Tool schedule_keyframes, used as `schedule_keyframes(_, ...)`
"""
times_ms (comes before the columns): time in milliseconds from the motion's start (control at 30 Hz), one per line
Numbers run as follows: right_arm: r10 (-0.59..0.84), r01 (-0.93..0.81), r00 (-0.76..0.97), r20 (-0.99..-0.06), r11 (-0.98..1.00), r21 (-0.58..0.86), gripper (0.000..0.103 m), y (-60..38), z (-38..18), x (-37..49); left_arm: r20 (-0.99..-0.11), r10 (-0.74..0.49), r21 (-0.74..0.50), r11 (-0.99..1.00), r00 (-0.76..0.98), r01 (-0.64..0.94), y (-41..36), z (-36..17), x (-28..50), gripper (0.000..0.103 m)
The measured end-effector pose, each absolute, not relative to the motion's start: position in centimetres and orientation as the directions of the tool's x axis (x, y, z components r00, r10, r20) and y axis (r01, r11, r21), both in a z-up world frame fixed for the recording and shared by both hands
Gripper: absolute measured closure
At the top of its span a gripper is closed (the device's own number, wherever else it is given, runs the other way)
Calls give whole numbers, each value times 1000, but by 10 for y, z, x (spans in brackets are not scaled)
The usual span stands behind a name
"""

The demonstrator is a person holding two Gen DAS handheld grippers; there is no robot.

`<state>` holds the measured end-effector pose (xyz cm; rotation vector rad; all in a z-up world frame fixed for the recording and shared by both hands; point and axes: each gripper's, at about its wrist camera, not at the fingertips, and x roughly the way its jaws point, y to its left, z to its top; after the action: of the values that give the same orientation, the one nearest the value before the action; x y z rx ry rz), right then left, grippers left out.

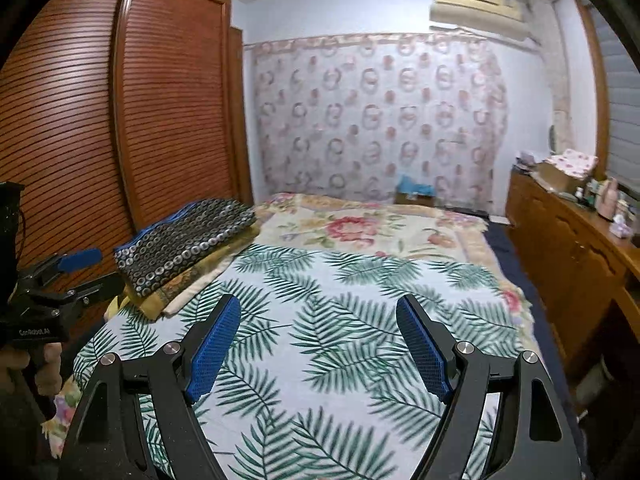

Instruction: Fold small clothes

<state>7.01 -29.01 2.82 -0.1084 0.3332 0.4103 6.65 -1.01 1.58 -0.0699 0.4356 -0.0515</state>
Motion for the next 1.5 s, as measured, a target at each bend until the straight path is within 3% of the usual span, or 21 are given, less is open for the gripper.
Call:
schedule_keyframes(700, 265, -281, 928, -261, 959, -24, 19, -294, 32, 31, -348, -35, -70, 997, 937, 11, -28, 58, 50, 5)
schedule_keyframes(1500, 264, -280, 927, -267, 960, -25, 16, -301, 34, 44, -365, -25, -71, 998, 930, -1, -27, 52, 53, 5)
